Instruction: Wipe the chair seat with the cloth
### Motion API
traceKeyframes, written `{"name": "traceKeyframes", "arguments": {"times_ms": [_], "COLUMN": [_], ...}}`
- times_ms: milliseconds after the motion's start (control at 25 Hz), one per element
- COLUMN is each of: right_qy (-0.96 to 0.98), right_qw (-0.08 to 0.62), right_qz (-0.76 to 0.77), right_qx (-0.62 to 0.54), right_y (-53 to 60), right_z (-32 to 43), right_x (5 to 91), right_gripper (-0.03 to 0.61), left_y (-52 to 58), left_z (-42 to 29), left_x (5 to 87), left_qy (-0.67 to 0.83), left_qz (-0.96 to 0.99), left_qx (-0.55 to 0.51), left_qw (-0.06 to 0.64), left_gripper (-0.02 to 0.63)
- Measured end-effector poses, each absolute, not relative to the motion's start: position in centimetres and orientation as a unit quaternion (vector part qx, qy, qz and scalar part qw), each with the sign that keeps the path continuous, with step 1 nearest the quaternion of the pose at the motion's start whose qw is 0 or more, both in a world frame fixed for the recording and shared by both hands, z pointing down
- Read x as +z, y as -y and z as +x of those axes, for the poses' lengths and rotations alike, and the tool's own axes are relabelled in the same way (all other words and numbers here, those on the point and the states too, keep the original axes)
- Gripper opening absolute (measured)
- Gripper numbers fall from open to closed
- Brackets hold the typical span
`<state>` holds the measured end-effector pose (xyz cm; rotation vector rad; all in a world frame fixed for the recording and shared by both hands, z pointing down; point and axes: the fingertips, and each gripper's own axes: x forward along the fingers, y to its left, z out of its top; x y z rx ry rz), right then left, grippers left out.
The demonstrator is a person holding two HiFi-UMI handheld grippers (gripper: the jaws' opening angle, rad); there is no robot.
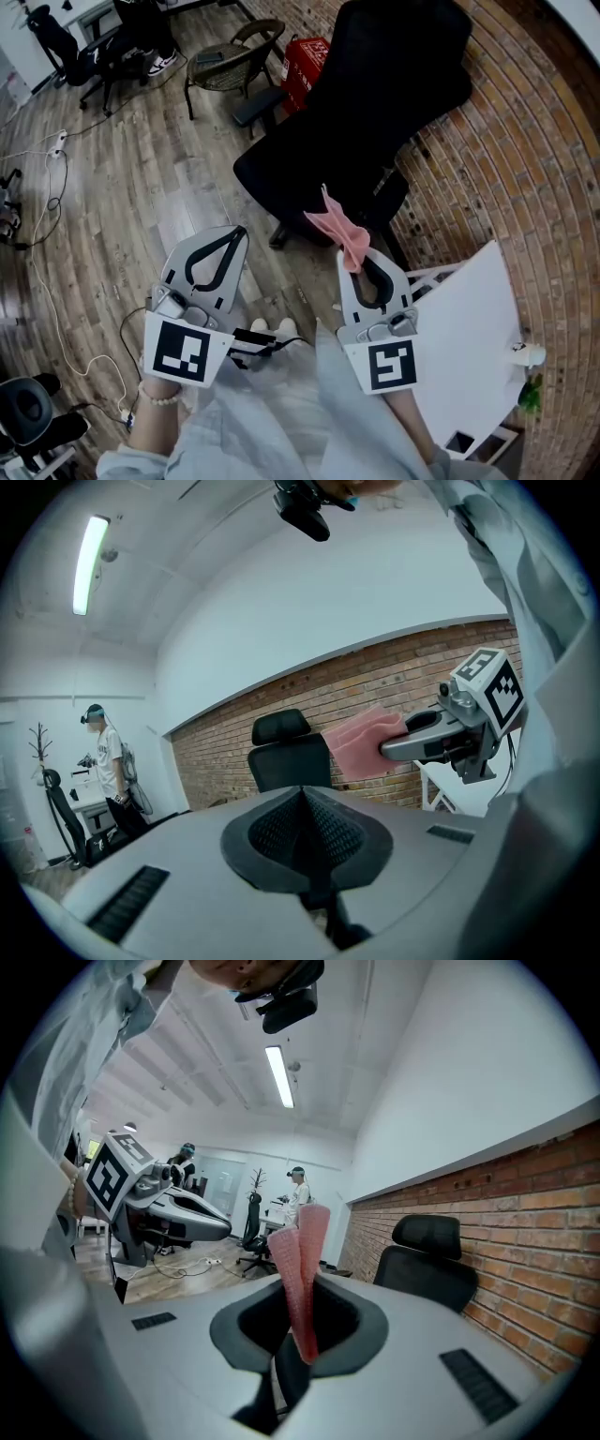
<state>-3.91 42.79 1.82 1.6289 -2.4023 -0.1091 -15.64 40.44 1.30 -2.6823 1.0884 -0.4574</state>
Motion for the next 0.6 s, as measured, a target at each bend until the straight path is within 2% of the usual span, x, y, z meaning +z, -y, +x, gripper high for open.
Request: {"name": "traceKeyframes", "arguments": {"times_ms": [600], "right_qy": [0.812], "right_qw": [0.121], "right_qz": [0.569], "right_qx": [-0.045], "right_y": [-42.4], "right_z": [-5.5], "right_x": [1.7], "right_gripper": [0.056], "left_y": [-39.7], "left_z": [-17.2], "left_x": [0.7], "left_qy": [-0.358], "left_qz": [-0.913], "left_qx": [-0.151], "left_qw": [0.124], "left_gripper": [0.018]}}
